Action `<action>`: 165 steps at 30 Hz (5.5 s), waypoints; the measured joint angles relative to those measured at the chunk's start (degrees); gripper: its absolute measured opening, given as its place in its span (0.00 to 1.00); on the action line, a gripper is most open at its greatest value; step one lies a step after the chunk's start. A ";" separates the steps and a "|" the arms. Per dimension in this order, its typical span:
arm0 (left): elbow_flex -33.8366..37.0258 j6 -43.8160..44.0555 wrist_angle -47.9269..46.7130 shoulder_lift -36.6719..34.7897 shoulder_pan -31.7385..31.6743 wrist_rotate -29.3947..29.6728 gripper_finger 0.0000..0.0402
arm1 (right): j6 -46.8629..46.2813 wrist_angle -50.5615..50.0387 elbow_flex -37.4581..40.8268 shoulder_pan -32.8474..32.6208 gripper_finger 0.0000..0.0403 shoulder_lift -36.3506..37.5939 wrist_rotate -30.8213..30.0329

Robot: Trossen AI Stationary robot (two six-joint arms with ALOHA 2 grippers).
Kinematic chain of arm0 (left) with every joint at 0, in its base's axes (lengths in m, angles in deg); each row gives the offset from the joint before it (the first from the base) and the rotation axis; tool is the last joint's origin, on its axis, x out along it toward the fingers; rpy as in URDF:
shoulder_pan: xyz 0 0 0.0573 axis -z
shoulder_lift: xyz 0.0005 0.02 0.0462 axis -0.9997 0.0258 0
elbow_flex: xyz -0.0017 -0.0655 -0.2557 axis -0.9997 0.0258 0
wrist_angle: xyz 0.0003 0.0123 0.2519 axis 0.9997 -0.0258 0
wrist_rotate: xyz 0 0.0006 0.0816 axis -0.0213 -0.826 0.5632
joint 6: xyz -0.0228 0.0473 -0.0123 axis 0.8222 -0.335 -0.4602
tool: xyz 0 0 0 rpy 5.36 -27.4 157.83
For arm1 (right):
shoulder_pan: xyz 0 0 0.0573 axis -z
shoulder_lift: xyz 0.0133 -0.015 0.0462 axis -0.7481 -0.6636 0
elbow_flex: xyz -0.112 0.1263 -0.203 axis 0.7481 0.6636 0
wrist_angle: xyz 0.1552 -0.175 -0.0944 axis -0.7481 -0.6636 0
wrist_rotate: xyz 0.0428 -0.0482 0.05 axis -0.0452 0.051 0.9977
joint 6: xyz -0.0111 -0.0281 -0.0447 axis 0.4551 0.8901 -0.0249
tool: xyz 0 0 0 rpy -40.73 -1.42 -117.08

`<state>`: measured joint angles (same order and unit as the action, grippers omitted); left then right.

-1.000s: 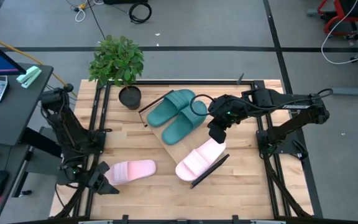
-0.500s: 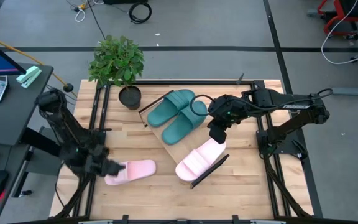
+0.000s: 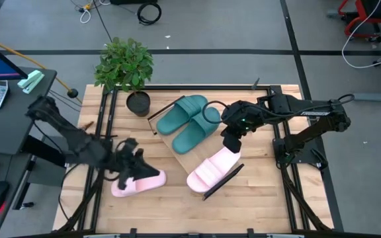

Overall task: Pick and place slides into the shelf
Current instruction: Put the pink slide slipper on the shelf

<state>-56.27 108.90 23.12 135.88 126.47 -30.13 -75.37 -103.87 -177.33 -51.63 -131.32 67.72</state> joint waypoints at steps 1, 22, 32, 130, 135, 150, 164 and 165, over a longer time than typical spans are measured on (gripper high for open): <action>-3.72 1.10 -7.01 0.79 -1.19 -2.02 0.01 | 0.22 0.00 0.00 -0.05 0.09 0.00 0.07; -17.85 44.27 -77.52 6.12 -2.52 -26.65 0.06 | 1.22 -0.20 0.00 -2.60 0.09 0.00 -1.44; -3.40 54.39 -72.24 6.15 0.58 -36.12 0.10 | 1.20 -0.17 -0.01 -2.54 0.09 0.01 -2.11; 19.97 70.08 -49.61 6.12 4.40 -9.69 0.14 | -0.55 0.06 -0.02 -2.54 0.09 0.00 -2.05; 19.97 69.23 -49.50 6.15 4.38 -8.88 0.02 | -0.55 0.06 -0.02 -2.54 0.09 0.00 -2.07; 19.99 73.25 -51.21 1.97 11.30 -12.66 0.03 | -0.55 0.04 -0.02 -2.10 0.09 0.00 -2.05; 19.99 75.93 -54.46 -7.42 15.65 3.06 0.11 | -0.51 0.14 -0.02 -2.10 0.09 0.00 -2.02; 19.99 75.98 -54.57 -7.19 15.63 2.31 0.13 | -0.51 0.18 -0.02 -2.10 0.09 0.00 -2.02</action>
<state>-36.28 184.88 -31.44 128.70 142.10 -27.81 -75.89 -103.69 -177.35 -53.73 -131.32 65.69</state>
